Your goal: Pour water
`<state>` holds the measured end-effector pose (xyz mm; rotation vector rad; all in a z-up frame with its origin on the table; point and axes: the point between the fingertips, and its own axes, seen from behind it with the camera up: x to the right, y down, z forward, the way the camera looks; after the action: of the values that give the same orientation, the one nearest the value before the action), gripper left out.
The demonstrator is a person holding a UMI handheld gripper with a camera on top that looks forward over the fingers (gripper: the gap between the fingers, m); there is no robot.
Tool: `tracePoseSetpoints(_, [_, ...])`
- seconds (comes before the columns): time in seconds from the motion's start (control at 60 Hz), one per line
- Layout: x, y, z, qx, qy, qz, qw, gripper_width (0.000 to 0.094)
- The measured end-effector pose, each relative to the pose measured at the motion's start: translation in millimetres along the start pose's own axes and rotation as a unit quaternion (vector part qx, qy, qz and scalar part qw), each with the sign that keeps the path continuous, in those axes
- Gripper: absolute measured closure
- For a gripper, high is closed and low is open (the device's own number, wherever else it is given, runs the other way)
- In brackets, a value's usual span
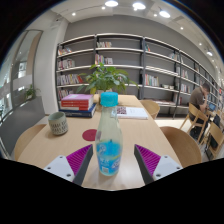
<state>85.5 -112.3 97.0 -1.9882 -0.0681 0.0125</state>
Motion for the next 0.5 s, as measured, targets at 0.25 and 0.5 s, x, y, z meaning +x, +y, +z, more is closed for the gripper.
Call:
tracePoseSetpoints(0.25, [-6,-19,51,0.062,0.024,0.008,0.998,0.0337])
tracePoseSetpoints(0.5, [-6,-30,60,0.102,0.055,-0.004,0.993,0.0525])
